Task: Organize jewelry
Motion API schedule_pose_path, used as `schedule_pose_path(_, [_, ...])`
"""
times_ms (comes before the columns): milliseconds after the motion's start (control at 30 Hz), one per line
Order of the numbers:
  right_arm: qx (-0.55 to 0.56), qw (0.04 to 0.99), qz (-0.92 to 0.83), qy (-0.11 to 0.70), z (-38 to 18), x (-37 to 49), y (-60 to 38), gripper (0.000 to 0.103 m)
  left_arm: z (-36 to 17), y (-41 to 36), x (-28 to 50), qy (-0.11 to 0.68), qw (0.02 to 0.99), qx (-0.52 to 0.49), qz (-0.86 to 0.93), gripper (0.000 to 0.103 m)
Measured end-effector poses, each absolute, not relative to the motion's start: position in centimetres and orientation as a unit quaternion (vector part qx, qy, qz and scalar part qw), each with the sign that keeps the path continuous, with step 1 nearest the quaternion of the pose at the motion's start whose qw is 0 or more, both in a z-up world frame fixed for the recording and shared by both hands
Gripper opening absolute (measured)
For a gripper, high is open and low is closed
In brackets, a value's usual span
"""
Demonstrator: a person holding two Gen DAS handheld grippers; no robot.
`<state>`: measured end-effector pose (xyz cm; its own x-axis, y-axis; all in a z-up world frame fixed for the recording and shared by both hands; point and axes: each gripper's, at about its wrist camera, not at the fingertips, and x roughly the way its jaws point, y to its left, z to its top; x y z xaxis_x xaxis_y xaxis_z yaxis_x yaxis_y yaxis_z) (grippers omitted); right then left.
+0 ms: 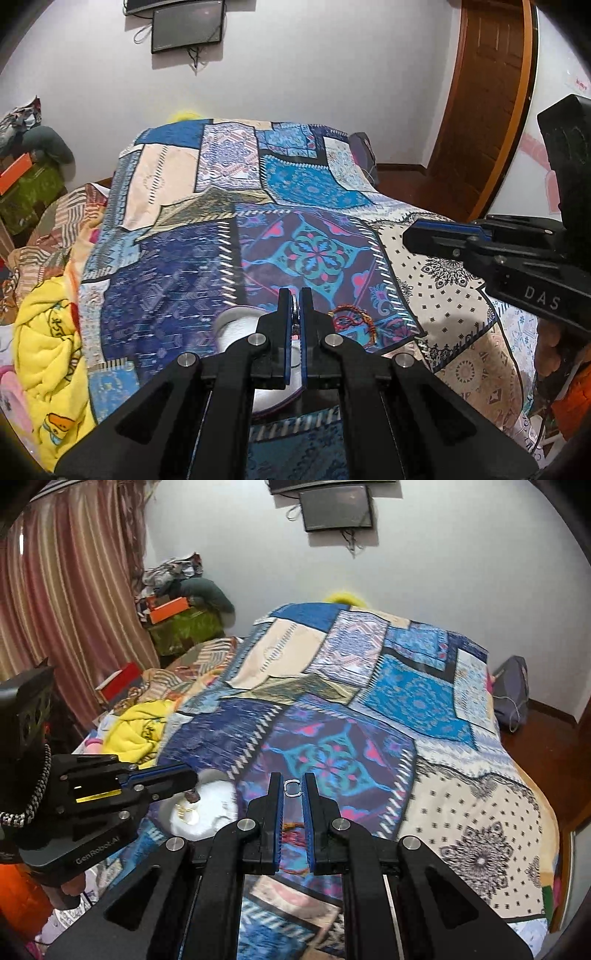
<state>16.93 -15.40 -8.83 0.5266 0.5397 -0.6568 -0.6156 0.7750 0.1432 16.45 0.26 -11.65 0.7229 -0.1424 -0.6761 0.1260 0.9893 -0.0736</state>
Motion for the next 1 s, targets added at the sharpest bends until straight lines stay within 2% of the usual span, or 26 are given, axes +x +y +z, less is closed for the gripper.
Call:
schedule_pose_path(233, [-0.062,0.862,0.358,0.355,-9.1,15.8,-12.6,0.009,-11.6,2.3,15.2,0.365,0.929,-0.019,-0.061,0.002])
schedule_pose_path(467, [-0.065,0.848,0.374,0.371,-10.7,15.6,-10.2,0.009,-13.7,3.4,14.7,0.386,0.920,-0.039,-0.061,0.002])
schedule_pose_path(1000, [-0.068,0.825,0.393,0.401,-13.5,17.1,-6.7,0.009,-16.4,3.9,16.4,0.401,0.912,-0.038,-0.071,0.002])
